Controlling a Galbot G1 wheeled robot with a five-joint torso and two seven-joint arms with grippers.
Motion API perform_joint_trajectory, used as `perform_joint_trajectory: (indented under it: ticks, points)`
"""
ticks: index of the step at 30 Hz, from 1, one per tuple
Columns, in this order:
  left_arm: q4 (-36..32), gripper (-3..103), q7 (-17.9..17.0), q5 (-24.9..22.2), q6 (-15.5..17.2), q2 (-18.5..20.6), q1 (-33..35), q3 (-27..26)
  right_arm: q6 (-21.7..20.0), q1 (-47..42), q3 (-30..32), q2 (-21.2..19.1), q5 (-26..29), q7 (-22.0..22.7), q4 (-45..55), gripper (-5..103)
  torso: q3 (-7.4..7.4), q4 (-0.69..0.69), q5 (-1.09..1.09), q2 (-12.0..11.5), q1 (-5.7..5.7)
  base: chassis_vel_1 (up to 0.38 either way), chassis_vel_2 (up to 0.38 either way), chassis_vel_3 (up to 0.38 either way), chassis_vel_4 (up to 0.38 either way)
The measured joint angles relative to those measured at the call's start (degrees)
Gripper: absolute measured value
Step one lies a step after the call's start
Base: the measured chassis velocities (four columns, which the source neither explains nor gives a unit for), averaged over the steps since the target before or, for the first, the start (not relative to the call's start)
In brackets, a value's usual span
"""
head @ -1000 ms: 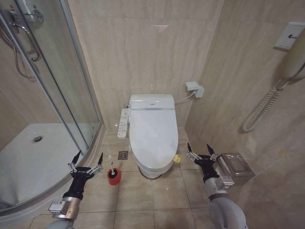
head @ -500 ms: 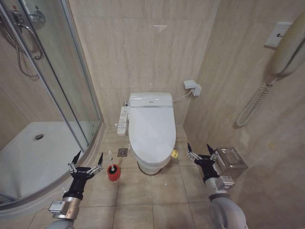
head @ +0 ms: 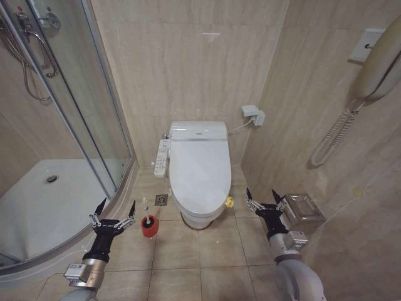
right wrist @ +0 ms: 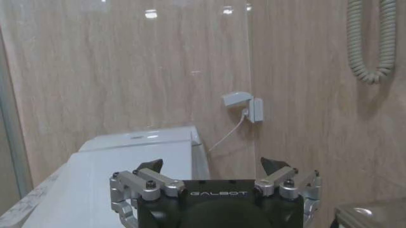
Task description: Open the toilet lid, clean the toilet bowl with a toilet brush, close the toilet lid, and flush.
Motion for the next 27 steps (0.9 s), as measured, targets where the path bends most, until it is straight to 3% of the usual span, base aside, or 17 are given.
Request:
perform_joint_trajectory:
  ticks: [14, 27]
  points:
    - [0.0, 100, 0.0, 0.0, 0.0, 0.0, 0.0, 0.0, 0.0, 0.0, 0.0, 0.0, 0.0, 0.0, 0.0, 100, 0.00, 0.00, 0.01, 0.0, 0.00, -0.039, -0.044, 0.034, 0.038]
    - [0.0, 100, 0.0, 0.0, 0.0, 0.0, 0.0, 0.0, 0.0, 0.0, 0.0, 0.0, 0.0, 0.0, 0.0, 100, 0.00, 0.00, -0.01, 0.0, -0.01, 0.124, -0.097, -0.121, 0.113]
